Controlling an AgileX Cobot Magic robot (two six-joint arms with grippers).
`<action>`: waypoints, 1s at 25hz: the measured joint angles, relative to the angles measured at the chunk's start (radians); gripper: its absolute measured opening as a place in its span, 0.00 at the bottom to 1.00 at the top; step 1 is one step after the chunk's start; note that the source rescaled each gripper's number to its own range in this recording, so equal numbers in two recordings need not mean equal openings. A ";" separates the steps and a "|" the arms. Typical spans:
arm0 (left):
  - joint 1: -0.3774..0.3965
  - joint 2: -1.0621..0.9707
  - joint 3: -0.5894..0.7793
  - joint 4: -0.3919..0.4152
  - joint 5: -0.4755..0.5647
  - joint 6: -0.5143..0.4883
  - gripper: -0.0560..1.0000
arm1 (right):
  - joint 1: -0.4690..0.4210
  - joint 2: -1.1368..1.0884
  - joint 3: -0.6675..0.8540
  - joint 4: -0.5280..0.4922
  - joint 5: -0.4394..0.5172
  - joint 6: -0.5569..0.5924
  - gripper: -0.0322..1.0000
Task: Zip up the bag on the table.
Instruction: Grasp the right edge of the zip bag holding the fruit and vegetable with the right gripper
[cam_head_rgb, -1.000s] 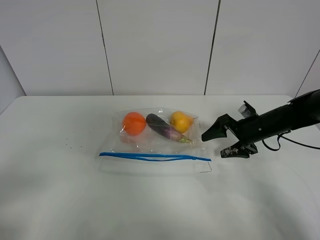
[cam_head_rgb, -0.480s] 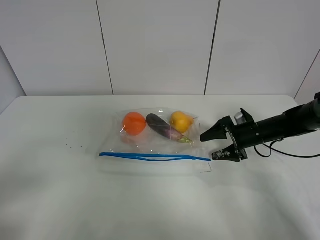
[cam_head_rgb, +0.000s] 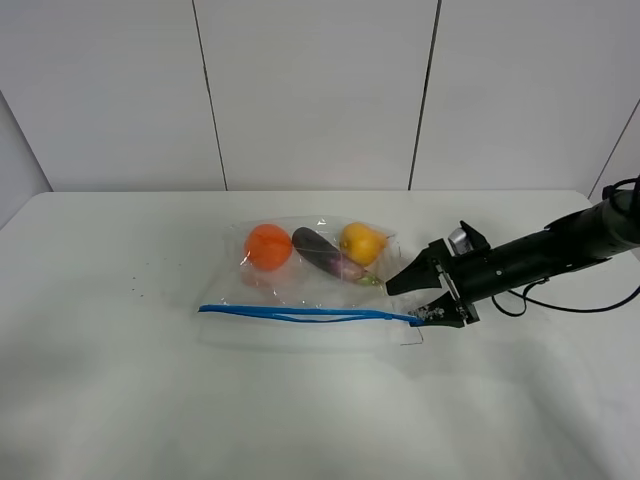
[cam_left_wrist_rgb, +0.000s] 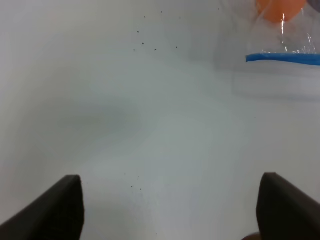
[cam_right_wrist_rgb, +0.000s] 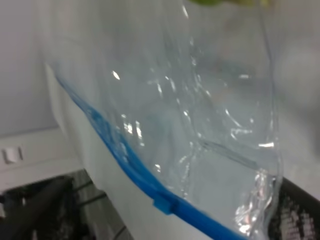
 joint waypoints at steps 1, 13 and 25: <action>0.000 0.000 0.000 0.000 0.000 0.000 1.00 | -0.001 0.000 0.000 -0.001 -0.005 0.003 0.85; 0.000 0.000 0.000 0.000 0.000 0.000 1.00 | -0.006 0.000 0.000 -0.011 -0.012 0.010 0.54; 0.000 0.000 0.000 0.000 0.000 0.000 1.00 | -0.006 0.000 0.000 -0.011 -0.012 0.010 0.24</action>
